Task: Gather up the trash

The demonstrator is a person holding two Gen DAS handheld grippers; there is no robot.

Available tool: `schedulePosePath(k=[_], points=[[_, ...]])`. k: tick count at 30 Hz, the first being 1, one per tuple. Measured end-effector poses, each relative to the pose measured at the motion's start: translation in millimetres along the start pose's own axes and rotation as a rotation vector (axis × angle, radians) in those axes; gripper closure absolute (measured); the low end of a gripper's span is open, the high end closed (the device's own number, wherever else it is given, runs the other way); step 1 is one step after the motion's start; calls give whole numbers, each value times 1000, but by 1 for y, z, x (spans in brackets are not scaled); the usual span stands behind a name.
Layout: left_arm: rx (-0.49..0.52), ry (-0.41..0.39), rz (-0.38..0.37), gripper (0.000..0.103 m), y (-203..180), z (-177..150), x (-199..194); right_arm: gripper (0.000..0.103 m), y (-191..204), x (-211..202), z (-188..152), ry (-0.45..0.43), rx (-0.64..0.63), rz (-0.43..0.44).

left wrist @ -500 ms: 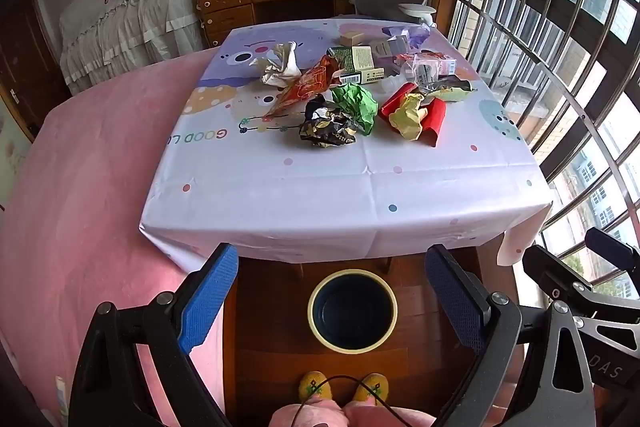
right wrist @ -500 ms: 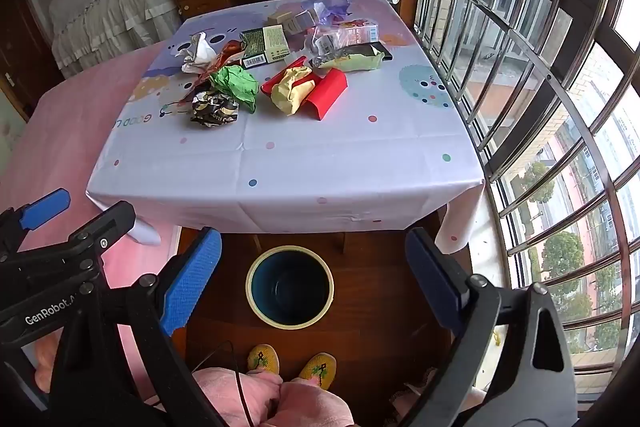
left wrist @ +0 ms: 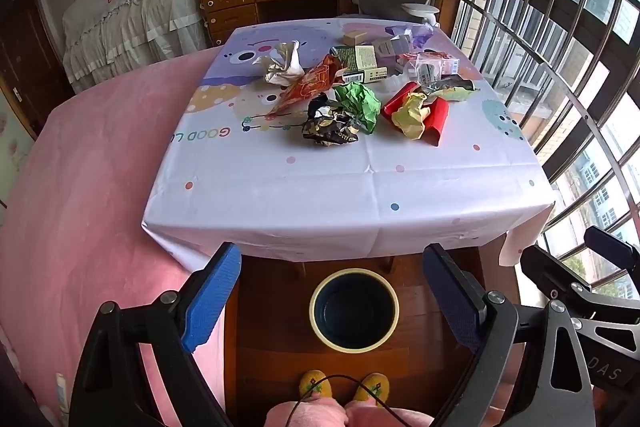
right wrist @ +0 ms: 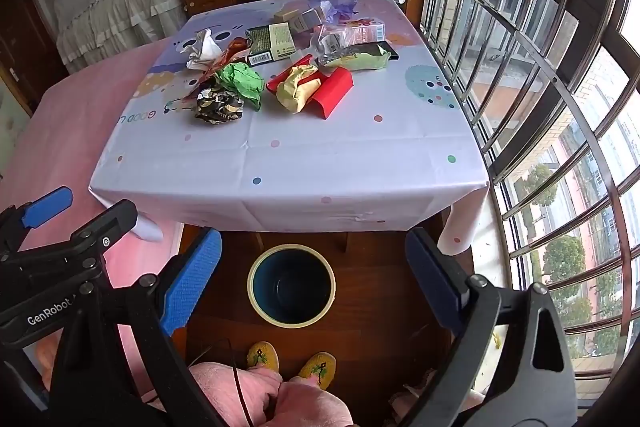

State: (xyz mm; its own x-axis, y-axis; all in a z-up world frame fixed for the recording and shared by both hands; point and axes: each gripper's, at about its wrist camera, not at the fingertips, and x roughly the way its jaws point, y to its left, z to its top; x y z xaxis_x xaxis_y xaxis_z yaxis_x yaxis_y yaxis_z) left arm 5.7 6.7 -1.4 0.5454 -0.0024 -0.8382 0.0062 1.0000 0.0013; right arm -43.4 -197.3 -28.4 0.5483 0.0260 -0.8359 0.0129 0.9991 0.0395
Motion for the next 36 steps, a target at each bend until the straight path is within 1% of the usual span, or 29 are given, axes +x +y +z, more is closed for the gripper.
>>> schedulePosePath(k=[2,4,6,12,36], points=[[-8,1,7,9,-4,-3,-1,11,2,-4,-1,2,-4,1],[-12,2,8,10,-4,-4,-2,11,6,5,-2,3,-7,4],[-11,3,6,11,-5,-5,-2,11,-1,5,-2,5,-14,15],[-7,-1,9,15,-8,-8,-3,11,-6,4,-5,6,-24,28],[-10,14,15,15,-12,-14,1,11,-6,4,-7,7,-41,35]])
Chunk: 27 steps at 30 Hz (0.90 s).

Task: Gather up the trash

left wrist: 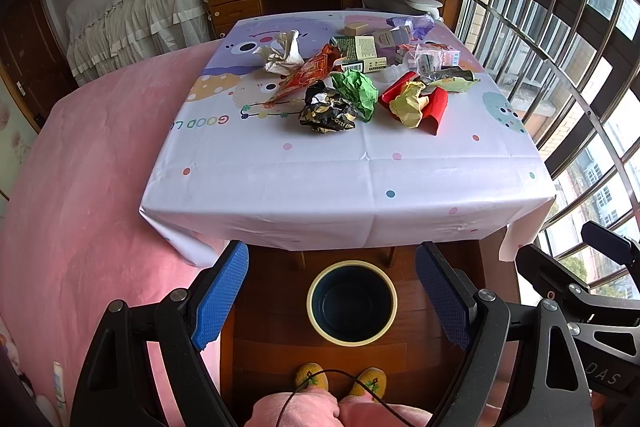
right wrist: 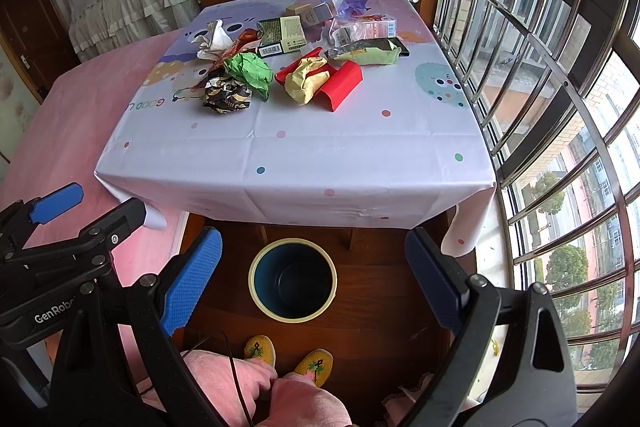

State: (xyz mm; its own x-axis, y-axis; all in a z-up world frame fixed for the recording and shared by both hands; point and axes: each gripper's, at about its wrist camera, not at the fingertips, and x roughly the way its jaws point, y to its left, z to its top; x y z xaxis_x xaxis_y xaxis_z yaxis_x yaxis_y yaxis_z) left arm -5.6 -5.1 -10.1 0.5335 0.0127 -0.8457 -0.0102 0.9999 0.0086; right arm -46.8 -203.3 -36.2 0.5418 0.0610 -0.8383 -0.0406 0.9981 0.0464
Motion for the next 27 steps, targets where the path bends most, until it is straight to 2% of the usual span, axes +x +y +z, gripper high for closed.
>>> schedulePosePath(k=[27], points=[[-23,-7,21,15,9,-7,-10,11,12,1,0,5,-18,41]])
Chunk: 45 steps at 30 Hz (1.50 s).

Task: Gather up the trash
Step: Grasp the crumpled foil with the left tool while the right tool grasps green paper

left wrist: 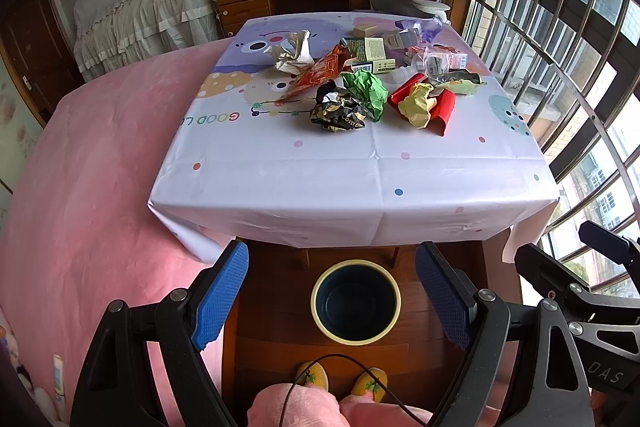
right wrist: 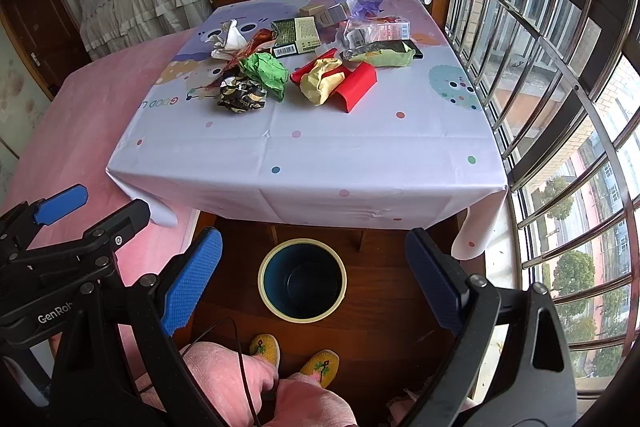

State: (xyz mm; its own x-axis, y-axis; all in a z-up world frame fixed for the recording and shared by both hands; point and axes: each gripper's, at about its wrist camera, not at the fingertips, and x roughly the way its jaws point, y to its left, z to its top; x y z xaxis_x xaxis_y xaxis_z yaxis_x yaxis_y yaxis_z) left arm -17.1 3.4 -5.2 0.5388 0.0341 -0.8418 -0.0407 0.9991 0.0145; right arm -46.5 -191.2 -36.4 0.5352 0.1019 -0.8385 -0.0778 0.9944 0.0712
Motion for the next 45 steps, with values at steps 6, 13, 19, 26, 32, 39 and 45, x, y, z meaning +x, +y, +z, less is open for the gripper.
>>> schedulePosePath(k=[6,13,19,26,32,39,45], points=[[-4,-4,-3,15,5,6,2,11,4,3,5,0,-1,2],[-8,7,-17,15,28,31,15,14,15,13,26,-12,6,3],[48,-5,-16,15,60,77,35,26,35,32,69,-35,26,2],[93,25,-64,16,103,148,77,33,63,80,131,8,103,54],[164,80,-118,15,123,191,123,34,78,141,175,53,176,51],[249,145,-173,15,127,214,175,35,73,210,203,110,303,-9],[296,183,-222,15,124,234,207,43,66,242,211,140,393,-46]])
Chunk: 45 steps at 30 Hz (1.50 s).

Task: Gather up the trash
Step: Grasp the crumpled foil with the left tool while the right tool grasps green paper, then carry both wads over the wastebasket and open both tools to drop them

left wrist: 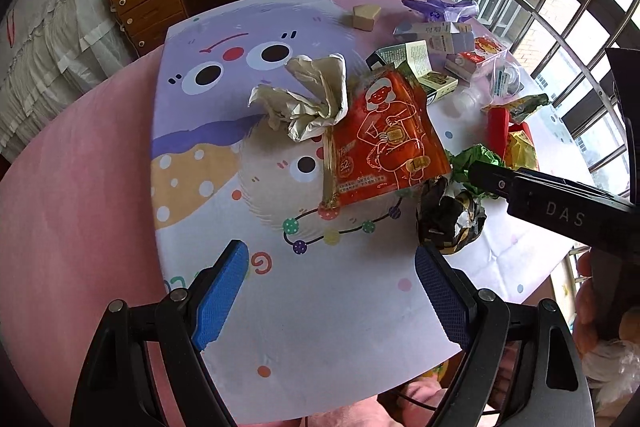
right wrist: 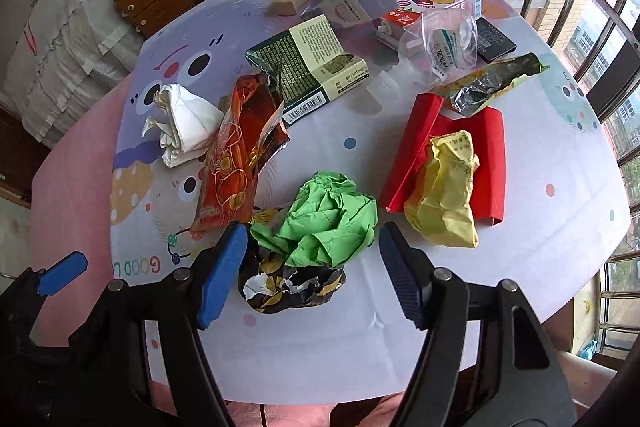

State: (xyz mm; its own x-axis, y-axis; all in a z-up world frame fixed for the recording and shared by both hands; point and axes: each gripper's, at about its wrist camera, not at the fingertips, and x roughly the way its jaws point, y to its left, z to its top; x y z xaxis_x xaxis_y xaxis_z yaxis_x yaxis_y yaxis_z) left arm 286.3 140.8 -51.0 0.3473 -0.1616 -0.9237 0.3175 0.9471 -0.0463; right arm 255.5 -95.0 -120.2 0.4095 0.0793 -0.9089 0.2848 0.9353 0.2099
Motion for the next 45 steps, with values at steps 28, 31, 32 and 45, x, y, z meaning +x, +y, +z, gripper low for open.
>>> schedulePosePath(k=[28,31,32,45], points=[[254,227,-193,16,-92,37,106,88,-50,-68,-24,-58,122,71],[260,222,-187,19,-100,35,112,89,-56,-78,-28,-67,121,67],[258,220,-194,26,-102,35,113,89,-57,-81,-29,-69,119,66],[225,161,-181,62,-123,23,85,89,-66,-111,-36,-90,54,128]])
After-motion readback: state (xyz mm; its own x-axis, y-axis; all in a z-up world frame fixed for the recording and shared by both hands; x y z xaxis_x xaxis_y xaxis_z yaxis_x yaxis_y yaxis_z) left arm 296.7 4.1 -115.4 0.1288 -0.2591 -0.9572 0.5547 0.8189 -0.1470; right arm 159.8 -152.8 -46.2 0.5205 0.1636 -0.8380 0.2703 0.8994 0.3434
